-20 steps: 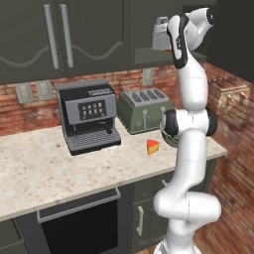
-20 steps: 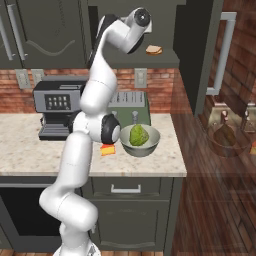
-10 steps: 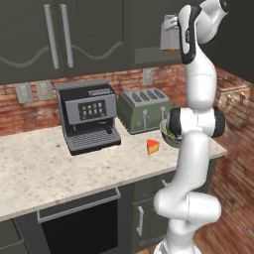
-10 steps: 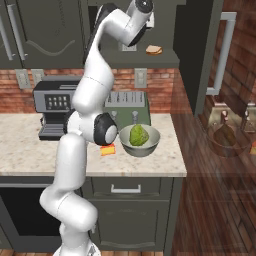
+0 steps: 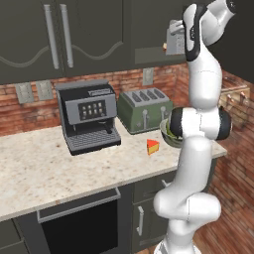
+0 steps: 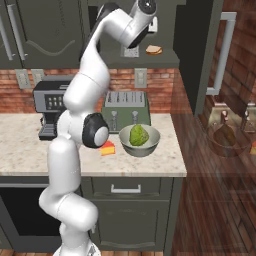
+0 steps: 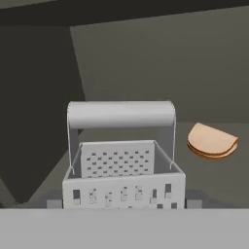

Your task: Pick the cheese from the fridge and the cheese grater from the cabinet and place them next to the salad bowl.

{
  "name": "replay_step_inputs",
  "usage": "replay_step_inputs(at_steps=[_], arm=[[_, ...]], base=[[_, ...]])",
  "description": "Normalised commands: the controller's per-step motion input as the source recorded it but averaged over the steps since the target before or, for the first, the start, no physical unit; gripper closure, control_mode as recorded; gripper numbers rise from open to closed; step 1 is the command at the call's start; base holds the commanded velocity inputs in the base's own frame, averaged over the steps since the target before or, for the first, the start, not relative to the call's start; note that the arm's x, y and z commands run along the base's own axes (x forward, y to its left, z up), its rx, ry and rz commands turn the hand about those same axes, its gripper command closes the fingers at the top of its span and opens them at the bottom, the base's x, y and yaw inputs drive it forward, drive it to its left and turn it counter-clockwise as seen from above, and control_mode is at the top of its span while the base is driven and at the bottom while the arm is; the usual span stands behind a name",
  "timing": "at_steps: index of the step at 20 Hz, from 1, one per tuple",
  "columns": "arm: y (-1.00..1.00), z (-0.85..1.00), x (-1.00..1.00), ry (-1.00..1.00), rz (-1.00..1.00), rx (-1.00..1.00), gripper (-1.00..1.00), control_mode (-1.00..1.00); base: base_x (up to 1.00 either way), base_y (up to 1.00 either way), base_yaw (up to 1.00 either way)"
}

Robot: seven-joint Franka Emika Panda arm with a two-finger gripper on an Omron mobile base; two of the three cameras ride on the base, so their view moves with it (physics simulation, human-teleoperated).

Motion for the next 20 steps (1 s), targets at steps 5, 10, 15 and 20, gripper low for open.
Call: replay_step_inputs(at_steps=[5, 10, 15, 20], arm=[[0.00, -0.05, -0.25, -0.07, -0.03, 0.00, 1.00, -1.00], [0.00, -0.04, -0.48, -0.11, -0.03, 0.00, 1.00, -1.00], [0.01, -0.08, -0.67, -0.10, -0.04, 0.00, 1.00, -1.00], [0.15, -0.14, -0.71, -0.07, -0.02, 0.00, 1.00, -1.00]], base=[[0.00, 0.00, 0.00], [0.00, 0.00, 0.00], [0.00, 0.00, 0.00], [0.00, 0.00, 0.00]])
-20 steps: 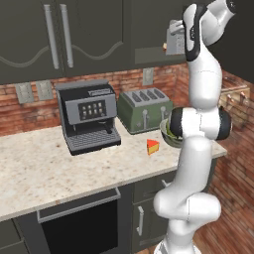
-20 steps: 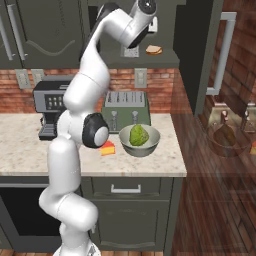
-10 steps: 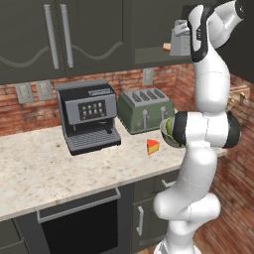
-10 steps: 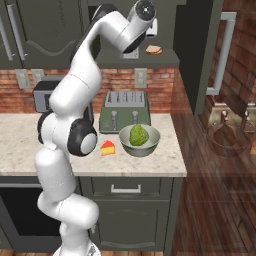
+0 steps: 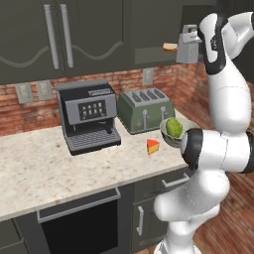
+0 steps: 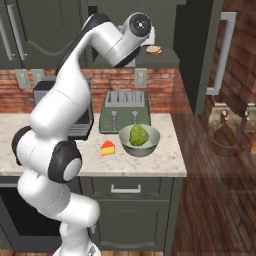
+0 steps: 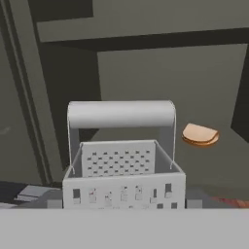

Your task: Pick the cheese from the fridge and the cheese grater from the cabinet and place them next to the salad bowl.

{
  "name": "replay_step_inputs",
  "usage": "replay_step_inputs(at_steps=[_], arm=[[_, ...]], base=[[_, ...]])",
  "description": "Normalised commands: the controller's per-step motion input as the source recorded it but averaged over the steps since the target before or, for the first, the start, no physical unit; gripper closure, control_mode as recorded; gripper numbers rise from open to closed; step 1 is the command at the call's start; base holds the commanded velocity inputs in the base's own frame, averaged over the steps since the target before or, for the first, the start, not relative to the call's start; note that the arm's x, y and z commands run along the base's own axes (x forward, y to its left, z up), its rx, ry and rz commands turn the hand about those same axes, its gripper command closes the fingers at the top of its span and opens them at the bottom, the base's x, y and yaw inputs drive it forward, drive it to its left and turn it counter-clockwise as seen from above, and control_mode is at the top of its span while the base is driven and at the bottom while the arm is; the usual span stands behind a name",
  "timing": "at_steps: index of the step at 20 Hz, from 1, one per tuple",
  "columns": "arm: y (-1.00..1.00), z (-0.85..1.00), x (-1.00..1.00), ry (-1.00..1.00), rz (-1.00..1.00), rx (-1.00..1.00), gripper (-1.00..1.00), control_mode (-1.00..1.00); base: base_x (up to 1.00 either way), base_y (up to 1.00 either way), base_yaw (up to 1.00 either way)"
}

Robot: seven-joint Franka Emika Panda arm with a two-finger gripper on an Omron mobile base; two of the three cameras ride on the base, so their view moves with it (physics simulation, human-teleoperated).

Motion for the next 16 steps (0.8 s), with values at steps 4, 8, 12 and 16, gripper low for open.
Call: replay_step_inputs(at_steps=[4, 8, 12, 16], arm=[[0.52, -0.21, -0.82, -0.12, -0.01, 0.00, 1.00, -1.00], [0.14, -0.23, -0.71, -0.10, -0.02, 0.00, 1.00, -1.00], [0.00, -0.32, -0.48, 0.00, -0.09, 0.00, 1.00, -1.00], [-0.05, -0.30, -0.36, 0.00, -0.11, 0.00, 1.00, -1.00]], base=[[0.00, 0.00, 0.00], [0.00, 0.00, 0.00], [0.00, 0.00, 0.00], [0.00, 0.00, 0.00]])
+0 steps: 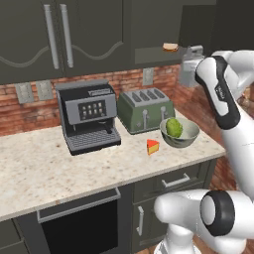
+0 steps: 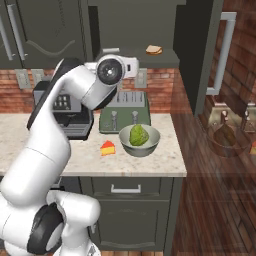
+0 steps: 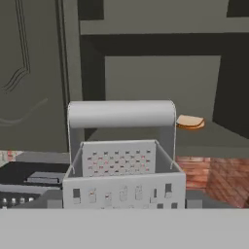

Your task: Pick the cheese from the fridge and the cheese grater from the cabinet and place them next to the salad bowl.

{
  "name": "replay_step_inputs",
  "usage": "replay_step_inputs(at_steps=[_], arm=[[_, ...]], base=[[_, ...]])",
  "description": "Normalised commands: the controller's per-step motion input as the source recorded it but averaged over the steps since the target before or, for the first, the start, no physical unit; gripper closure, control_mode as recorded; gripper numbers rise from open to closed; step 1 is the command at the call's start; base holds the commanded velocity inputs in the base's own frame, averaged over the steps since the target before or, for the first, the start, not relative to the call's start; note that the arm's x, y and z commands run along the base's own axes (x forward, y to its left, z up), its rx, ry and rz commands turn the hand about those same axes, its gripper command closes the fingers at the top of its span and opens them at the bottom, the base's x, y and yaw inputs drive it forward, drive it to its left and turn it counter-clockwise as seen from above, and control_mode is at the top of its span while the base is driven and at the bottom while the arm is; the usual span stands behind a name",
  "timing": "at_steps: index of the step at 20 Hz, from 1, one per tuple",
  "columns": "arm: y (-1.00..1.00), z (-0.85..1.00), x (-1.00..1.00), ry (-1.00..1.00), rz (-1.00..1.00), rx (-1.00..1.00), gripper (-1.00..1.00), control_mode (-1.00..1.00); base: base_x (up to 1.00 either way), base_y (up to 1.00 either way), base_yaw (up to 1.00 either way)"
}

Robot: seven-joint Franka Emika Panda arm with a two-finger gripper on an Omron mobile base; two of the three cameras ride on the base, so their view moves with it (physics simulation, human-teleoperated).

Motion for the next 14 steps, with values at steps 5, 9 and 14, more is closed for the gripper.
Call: replay_step_inputs(at_steps=[5, 9, 14], arm=[[-0.09, -0.21, -0.28, 0.00, -0.08, 0.00, 1.00, -1.00], [-0.19, -0.17, -0.22, 0.00, -0.08, 0.00, 1.00, -1.00], [-0.32, -0.21, -0.19, 0.00, -0.05, 0.00, 1.00, -1.00]], base=[[0.00, 0.00, 0.00], [0.00, 0.00, 0.00], [0.00, 0.00, 0.00]])
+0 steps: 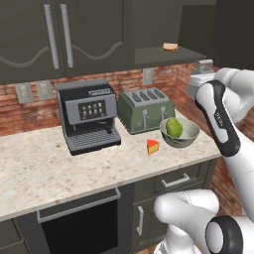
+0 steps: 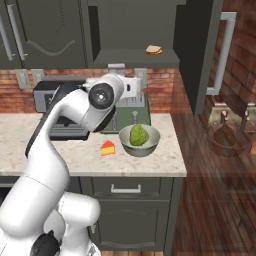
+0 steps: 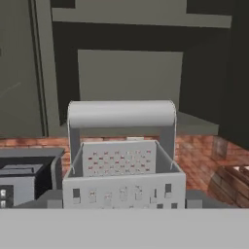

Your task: Pick the cheese from the fridge and the cheese grater from the cabinet and place them next to the salad bowl.

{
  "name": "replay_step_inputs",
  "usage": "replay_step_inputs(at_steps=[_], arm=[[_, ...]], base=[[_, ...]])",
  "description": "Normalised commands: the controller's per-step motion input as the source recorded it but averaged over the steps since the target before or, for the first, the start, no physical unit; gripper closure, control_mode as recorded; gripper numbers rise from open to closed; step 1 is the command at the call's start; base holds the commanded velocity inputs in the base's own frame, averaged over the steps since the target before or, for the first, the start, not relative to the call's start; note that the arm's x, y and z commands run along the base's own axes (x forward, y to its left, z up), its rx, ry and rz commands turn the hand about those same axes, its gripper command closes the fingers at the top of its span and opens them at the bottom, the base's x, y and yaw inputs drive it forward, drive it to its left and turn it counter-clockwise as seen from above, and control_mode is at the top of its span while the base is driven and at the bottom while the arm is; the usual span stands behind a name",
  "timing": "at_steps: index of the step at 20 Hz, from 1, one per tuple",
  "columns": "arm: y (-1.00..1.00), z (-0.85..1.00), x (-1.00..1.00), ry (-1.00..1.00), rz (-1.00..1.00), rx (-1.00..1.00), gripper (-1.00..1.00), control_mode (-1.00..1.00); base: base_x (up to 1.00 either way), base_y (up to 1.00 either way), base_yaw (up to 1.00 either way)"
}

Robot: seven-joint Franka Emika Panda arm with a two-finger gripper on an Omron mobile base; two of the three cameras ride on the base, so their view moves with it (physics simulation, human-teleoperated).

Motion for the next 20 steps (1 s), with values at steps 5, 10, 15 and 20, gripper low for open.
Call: replay_step_inputs(at_steps=[5, 10, 15, 20], arm=[[-0.25, -0.11, -0.46, 0.00, 0.00, 0.04, 1.00, -1.00], [-0.06, -0.06, -0.72, 0.00, 0.00, 0.03, 1.00, -1.00], [0.00, -0.05, -0.98, 0.00, 0.08, 0.00, 1.00, -1.00], [0.00, -0.25, -0.60, 0.00, 0.08, 0.00, 1.00, -1.00]], base=[[0.00, 0.00, 0.00], [0.00, 0.00, 0.00], [0.00, 0.00, 0.00], [0.00, 0.00, 0.00]])
